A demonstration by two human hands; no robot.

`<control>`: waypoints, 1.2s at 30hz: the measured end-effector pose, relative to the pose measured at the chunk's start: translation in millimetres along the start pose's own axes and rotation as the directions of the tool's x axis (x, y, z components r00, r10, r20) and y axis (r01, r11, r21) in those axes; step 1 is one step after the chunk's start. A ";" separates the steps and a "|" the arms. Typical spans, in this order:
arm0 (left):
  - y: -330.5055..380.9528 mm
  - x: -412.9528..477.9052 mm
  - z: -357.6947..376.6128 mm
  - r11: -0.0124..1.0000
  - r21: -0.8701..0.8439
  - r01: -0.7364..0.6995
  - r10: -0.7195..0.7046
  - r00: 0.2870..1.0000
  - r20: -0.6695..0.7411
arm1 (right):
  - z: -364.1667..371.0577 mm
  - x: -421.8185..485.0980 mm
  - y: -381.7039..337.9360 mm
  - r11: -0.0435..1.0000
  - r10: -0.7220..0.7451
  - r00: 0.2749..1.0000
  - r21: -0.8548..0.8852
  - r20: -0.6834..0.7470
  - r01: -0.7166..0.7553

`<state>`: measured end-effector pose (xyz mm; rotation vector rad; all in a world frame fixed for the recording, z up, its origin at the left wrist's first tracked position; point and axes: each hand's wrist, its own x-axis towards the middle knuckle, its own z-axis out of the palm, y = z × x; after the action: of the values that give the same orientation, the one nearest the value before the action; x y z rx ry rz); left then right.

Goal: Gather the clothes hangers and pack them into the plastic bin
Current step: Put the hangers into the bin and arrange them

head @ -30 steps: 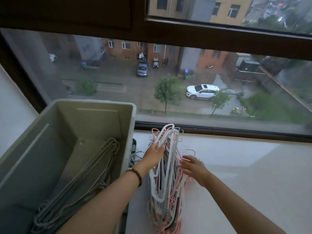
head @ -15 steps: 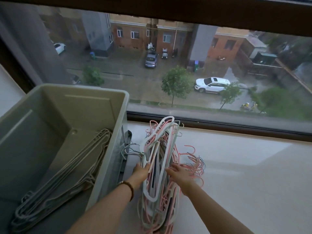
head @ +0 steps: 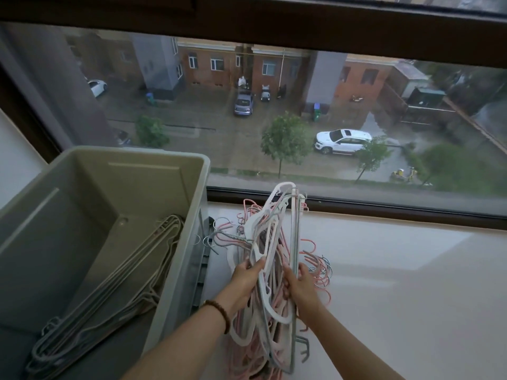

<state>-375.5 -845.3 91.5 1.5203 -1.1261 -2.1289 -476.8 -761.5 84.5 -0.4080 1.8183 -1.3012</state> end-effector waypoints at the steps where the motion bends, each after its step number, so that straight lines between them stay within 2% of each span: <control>1: 5.6 -3.3 2.7 1.000 -0.005 -0.019 0.019 0.999 0.029 | -2.9 -4.1 -5.7 1.000 -0.017 1.000 0.008 -0.005 0.017; 3: 19.7 -13.7 7.9 0.997 -0.025 -0.075 0.077 0.994 0.073 | -7.2 -12.3 -21.9 0.997 -0.076 0.997 0.017 -0.022 0.076; 7: 57.8 -44.1 15.2 0.958 -0.232 -0.169 0.207 0.967 0.150 | -10.7 -33.8 -72.2 0.981 -0.193 0.980 0.001 -0.041 0.193; 9: 82.2 -63.5 12.4 0.938 -0.254 -0.235 0.284 0.943 0.174 | -7.4 -46.2 -101.4 0.961 -0.275 0.959 0.023 -0.073 0.277; 12: 119.0 -90.2 -5.0 0.904 -0.186 -0.385 0.411 0.902 0.133 | 2.3 -68.8 -150.7 0.885 -0.465 0.864 -0.060 -0.195 0.462; 13: 131.1 -100.1 -14.2 0.887 -0.158 -0.435 0.454 0.883 0.120 | 8.8 -77.1 -168.4 0.853 -0.522 0.833 -0.078 -0.186 0.517; 15: 150.1 -117.2 -35.7 0.847 -0.112 -0.519 0.529 0.843 0.098 | 28.8 -97.1 -202.0 0.830 -0.558 0.827 -0.033 -0.069 0.557; 16: 157.5 -124.8 -47.6 0.829 -0.090 -0.552 0.558 0.825 0.089 | 43.3 -106.5 -216.5 0.846 -0.533 0.846 0.002 0.016 0.533; 18: 171.0 -142.2 -72.9 0.796 -0.042 -0.603 0.605 0.794 0.066 | 80.1 -123.1 -239.5 0.881 -0.454 0.867 -0.038 0.206 0.471; 20: 182.5 -157.5 -101.6 0.773 0.024 -0.634 0.633 0.773 0.045 | 123.7 -135.5 -254.3 0.890 -0.398 0.867 -0.101 0.301 0.444; 23: 203.5 -182.4 -147.4 0.751 0.185 -0.633 0.641 0.767 0.024 | 183.4 -150.3 -273.7 0.914 -0.390 0.883 -0.006 0.261 0.405; 26: 215.9 -205.2 -193.6 0.682 0.288 -0.672 0.691 0.721 0.046 | 229.9 -162.7 -285.7 0.945 -0.299 0.930 0.206 0.215 0.256; 30: 218.7 -222.6 -247.7 0.646 0.357 -0.675 0.664 0.727 0.174 | 271.3 -161.5 -278.1 0.945 -0.148 0.978 0.312 0.147 0.096; 33: 215.2 -212.1 -288.2 0.655 0.312 -0.688 0.719 0.694 0.022 | 291.7 -167.7 -264.8 0.945 -0.172 0.974 0.303 0.151 0.120; 34: 211.2 -203.1 -300.9 0.681 0.310 -0.664 0.703 0.711 -0.020 | 297.3 -170.5 -260.0 0.935 -0.196 0.969 0.328 0.154 0.137; 36: 198.6 -186.3 -323.1 0.789 0.298 -0.537 0.561 0.828 0.007 | 309.5 -172.7 -250.9 0.910 -0.237 0.960 0.381 0.153 0.164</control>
<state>-50.9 -994.4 317.1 1.1646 -1.6636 -1.5399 -183.5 -938.2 351.4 -0.5076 1.3585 -1.6436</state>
